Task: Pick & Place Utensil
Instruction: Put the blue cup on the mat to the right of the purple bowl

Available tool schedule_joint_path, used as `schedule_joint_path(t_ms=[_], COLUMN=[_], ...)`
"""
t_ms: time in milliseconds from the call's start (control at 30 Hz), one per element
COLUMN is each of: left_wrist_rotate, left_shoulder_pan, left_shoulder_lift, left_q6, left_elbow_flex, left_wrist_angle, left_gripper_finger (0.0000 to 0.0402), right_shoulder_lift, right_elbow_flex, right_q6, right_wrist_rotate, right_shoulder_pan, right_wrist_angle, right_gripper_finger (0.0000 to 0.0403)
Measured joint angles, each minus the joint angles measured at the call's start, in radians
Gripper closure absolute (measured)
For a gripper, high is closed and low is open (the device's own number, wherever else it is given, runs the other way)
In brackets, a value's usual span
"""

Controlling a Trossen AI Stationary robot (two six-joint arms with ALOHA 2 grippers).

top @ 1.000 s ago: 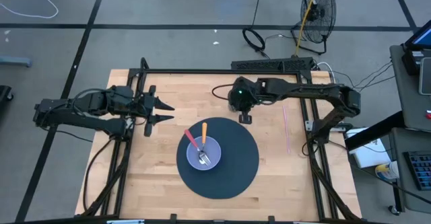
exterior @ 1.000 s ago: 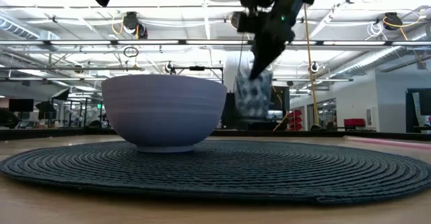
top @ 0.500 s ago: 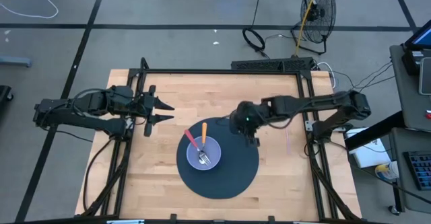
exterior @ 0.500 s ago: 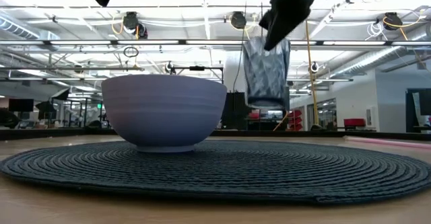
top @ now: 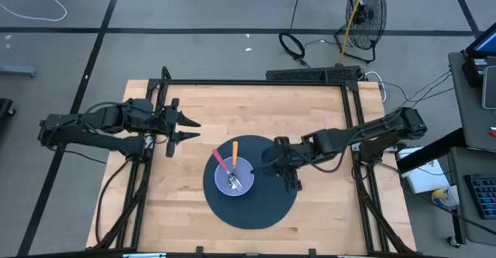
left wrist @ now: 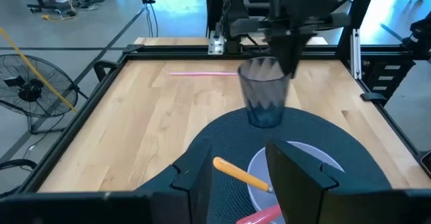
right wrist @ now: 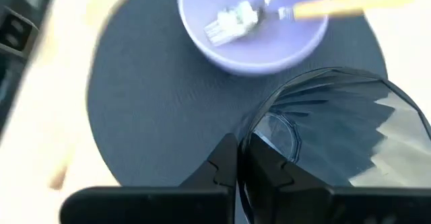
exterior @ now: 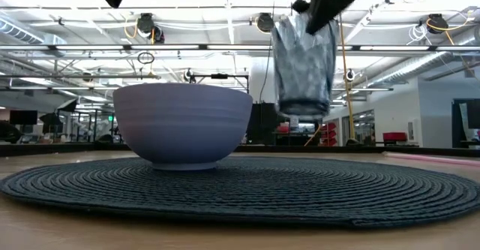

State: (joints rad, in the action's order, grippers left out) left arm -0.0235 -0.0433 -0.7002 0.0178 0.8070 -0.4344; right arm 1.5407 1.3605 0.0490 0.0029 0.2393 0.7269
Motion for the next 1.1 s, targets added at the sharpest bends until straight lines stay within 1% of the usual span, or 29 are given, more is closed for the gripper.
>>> schedule_joint_path(t_ms=[67, 233, 300, 500, 867, 1100], left_wrist_rotate=[0.0, 0.0, 0.0, 0.0, 0.0, 0.0], left_shoulder_pan=[0.0, 0.0, 0.0, 0.0, 0.0, 0.0], left_shoulder_lift=[0.0, 0.0, 0.0, 0.0, 0.0, 0.0], left_q6=[-0.001, -0.002, -0.002, -0.007, -0.009, -0.014], left_elbow_flex=[0.0, 0.0, 0.0, 0.0, 0.0, 0.0], left_wrist_angle=[0.006, 0.02, 0.02, 0.019, 0.017, 0.017], left_gripper_finger=[0.0256, 0.0256, 0.0256, 0.0256, 0.0256, 0.0256], right_shoulder_lift=[0.015, 0.068, 0.095, 0.14, 0.143, 0.139], right_elbow_flex=[0.003, 0.002, 0.002, 0.0, 0.0, -0.063], right_q6=[0.0, 0.004, 0.01, 0.019, 0.035, 0.06], right_wrist_rotate=[0.001, -0.01, -0.032, -0.033, -0.031, -0.031], right_shoulder_pan=[0.011, 0.025, 0.025, 0.024, 0.024, 0.024], right_wrist_angle=[-0.031, -0.03, -0.021, 0.008, 0.0, -0.053], right_gripper_finger=[0.0398, 0.0398, 0.0398, 0.0398, 0.0396, 0.0394])
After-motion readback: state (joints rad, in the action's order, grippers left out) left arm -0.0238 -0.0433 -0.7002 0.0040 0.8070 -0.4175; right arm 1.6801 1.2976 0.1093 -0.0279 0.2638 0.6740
